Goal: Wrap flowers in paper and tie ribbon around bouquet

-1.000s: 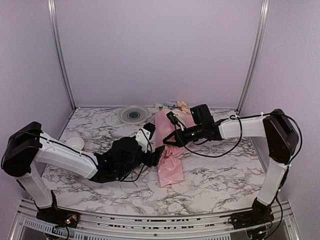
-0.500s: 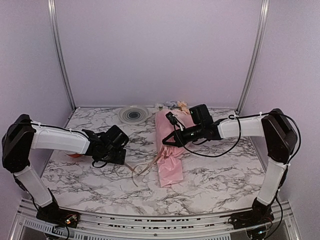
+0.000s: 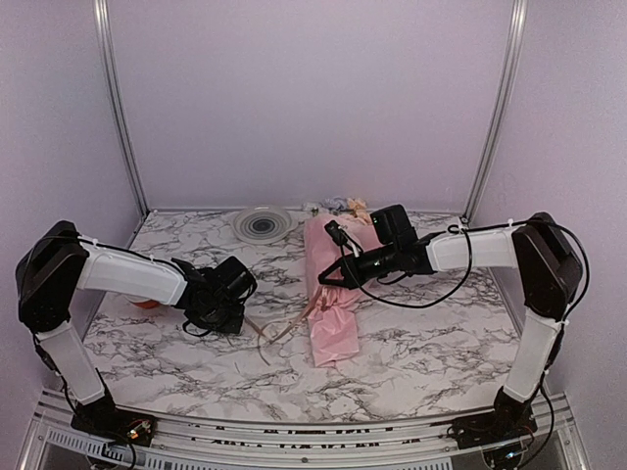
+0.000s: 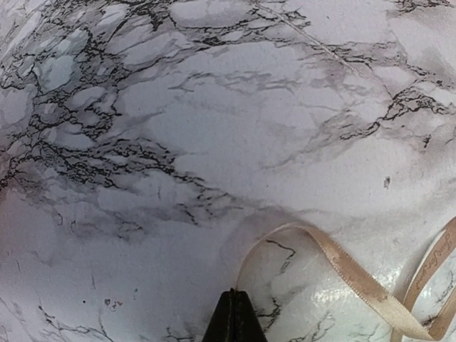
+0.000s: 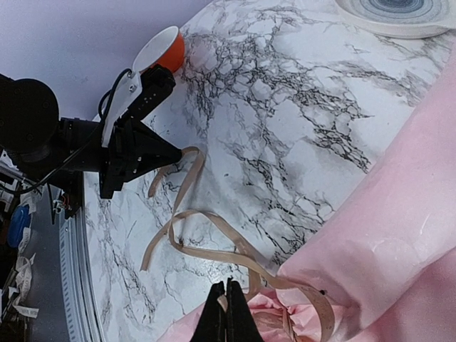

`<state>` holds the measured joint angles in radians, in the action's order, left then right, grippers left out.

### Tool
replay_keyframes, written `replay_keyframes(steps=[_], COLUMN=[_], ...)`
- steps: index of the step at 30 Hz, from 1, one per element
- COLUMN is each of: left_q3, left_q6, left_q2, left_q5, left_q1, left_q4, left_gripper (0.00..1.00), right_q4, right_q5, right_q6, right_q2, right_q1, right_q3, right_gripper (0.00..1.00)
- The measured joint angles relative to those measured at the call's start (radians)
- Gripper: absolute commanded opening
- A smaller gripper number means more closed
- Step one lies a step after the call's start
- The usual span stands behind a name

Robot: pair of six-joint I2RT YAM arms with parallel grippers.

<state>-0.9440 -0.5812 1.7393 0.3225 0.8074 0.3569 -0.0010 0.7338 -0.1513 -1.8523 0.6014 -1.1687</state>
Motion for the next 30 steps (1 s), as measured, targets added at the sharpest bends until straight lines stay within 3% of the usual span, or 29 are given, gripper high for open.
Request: replay_keyframes(steps=[5, 10, 14, 24, 30], left_q3=[-0.029, -0.242, -0.425, -0.826, -0.777], left_q6=[0.1, 0.287, 0.406, 0.566, 0.621], left_q2=[-0.042, -0.085, -0.077, 0.218, 0.257], left_q5=[0.019, 0.002, -0.105, -0.351, -0.452], left_q1=[0.053, 0.183, 0.237, 0.276, 0.302], left_q4=[0.003, -0.045, -0.117, -0.215, -0.256], left_gripper=[0.0, 0.0, 0.0, 0.0, 0.0], right_q4=[0.0, 0.0, 0.002, 0.0, -0.013], right_q5=[-0.001, -0.002, -0.002, -0.001, -0.002], right_q6=[-0.01, -0.022, -0.037, -0.047, -0.035], right_q2=[-0.005, -0.019, -0.027, -0.042, -0.042], right_q1=[0.0, 0.0, -0.004, -0.023, -0.027], right_q3=[-0.009, -0.026, -0.032, -0.032, -0.034], right_gripper=[0.0, 0.0, 0.0, 0.0, 0.0])
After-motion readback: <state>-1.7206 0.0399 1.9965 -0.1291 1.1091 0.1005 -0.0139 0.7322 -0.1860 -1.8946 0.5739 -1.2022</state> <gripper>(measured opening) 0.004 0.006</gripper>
